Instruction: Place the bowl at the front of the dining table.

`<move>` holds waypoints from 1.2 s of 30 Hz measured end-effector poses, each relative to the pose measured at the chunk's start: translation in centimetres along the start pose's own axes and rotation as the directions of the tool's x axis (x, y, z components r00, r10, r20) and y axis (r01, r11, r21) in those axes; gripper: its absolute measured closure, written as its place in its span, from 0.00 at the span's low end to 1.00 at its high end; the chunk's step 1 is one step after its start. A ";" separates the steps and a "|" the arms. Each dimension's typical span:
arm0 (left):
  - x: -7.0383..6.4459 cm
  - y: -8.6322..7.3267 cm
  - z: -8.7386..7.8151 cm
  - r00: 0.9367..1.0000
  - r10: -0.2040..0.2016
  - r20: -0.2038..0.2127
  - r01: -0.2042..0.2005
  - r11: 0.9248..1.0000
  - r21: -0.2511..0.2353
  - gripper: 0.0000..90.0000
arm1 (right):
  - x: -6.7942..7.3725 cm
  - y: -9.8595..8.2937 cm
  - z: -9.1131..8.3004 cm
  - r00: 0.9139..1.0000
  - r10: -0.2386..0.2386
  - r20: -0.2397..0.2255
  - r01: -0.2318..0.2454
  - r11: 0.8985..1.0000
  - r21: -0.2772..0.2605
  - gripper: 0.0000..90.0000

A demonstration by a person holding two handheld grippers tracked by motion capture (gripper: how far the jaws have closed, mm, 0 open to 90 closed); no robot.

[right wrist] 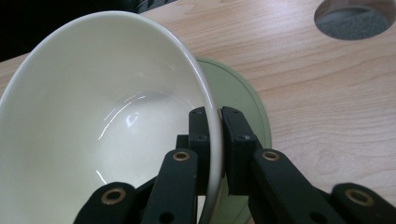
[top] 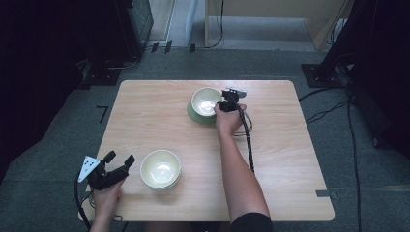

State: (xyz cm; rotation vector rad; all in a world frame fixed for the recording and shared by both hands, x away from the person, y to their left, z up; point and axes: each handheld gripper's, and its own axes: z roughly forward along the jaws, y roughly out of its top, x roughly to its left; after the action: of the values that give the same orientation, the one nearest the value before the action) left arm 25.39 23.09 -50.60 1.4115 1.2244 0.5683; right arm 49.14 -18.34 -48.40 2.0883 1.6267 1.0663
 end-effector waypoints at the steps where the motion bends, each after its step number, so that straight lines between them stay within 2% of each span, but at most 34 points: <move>1: 0.0 0.0 0.0 1.000 0.001 0.001 -0.001 1.000 0.000 0.12 | 0.0 0.1 0.2 1.000 0.011 -0.003 -0.011 1.000 0.007 0.94; 7: 0.0 0.0 -0.1 1.000 0.005 0.002 -0.005 1.000 0.000 0.12 | 0.0 0.2 0.8 0.998 0.064 0.002 -0.064 0.998 0.027 0.94; 10: -0.3 -0.1 -0.1 1.000 0.031 0.003 -0.031 0.999 -0.011 0.12 | -0.2 0.3 1.0 0.994 0.114 -0.003 -0.114 0.993 0.031 0.93; 15: -0.1 0.0 -0.1 1.000 0.019 -0.001 -0.019 1.000 -0.007 0.13 | 0.0 0.3 1.1 0.993 0.118 -0.011 -0.118 0.993 0.003 0.90; 17: -0.1 0.0 -0.1 1.000 0.014 0.000 -0.014 1.000 -0.007 0.12 | -0.1 0.4 1.0 0.993 0.108 -0.036 -0.109 0.994 -0.021 0.86; 19: -0.1 0.0 -0.1 1.000 0.015 0.000 -0.015 1.000 -0.005 0.12 | -0.2 0.4 1.0 0.993 0.110 -0.042 -0.111 0.994 -0.022 0.87; 21: -0.1 0.0 -0.1 1.000 0.016 -0.001 -0.016 1.000 -0.003 0.12 | -0.4 0.5 0.7 0.994 0.091 -0.065 -0.093 0.995 -0.023 0.84; 22: -0.1 0.0 -0.1 1.000 0.016 0.000 -0.016 1.000 -0.004 0.12 | -0.5 0.5 0.5 0.994 0.080 -0.078 -0.083 0.996 -0.032 0.77; 23: -0.1 0.0 -0.1 1.000 0.016 0.000 -0.016 1.000 -0.004 0.13 | -0.5 0.5 0.5 0.994 0.080 -0.078 -0.083 0.996 -0.032 0.77; 24: -0.1 0.0 -0.1 1.000 0.019 0.001 -0.019 1.000 -0.006 0.13 | -0.5 0.6 0.1 0.991 0.057 -0.123 -0.065 0.996 -0.065 0.55; 25: -0.1 0.0 -0.1 1.000 0.019 0.001 -0.019 1.000 -0.006 0.13 | -0.5 0.6 0.1 0.991 0.057 -0.123 -0.065 0.996 -0.065 0.55; 26: -0.1 0.0 -0.1 1.000 0.020 0.000 -0.020 1.000 -0.006 0.13 | -0.4 0.7 -0.2 0.991 0.042 -0.129 -0.051 0.996 -0.069 0.40; 28: -0.1 0.0 -0.1 1.000 0.020 -0.002 -0.020 1.000 -0.005 0.13 | -0.4 0.7 -0.4 0.990 0.034 -0.140 -0.044 0.997 -0.066 0.38; 29: -0.1 0.0 -0.1 1.000 0.020 -0.002 -0.020 1.000 -0.006 0.13 | -0.4 0.6 -0.8 0.986 0.017 -0.165 -0.028 0.997 -0.068 0.32; 33: -0.1 0.0 -0.1 1.000 0.017 -0.003 -0.017 1.000 -0.006 0.13 | -0.7 0.3 -1.5 0.980 -0.012 -0.197 -0.004 0.997 -0.080 0.30; 34: -0.1 0.0 -0.1 1.000 0.016 -0.003 -0.016 1.000 -0.006 0.13 | -1.0 0.0 -1.9 0.981 -0.030 -0.193 0.014 0.996 -0.085 0.29; 36: -0.1 0.0 0.0 1.000 0.014 -0.004 -0.014 1.000 -0.006 0.13 | -1.2 -0.2 -2.1 0.981 -0.038 -0.192 0.021 0.996 -0.089 0.26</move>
State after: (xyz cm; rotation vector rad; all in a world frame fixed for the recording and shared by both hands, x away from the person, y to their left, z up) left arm 25.30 23.01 -50.59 1.4157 1.2158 0.5836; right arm 47.38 -19.82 -47.54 1.9514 1.6605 1.3418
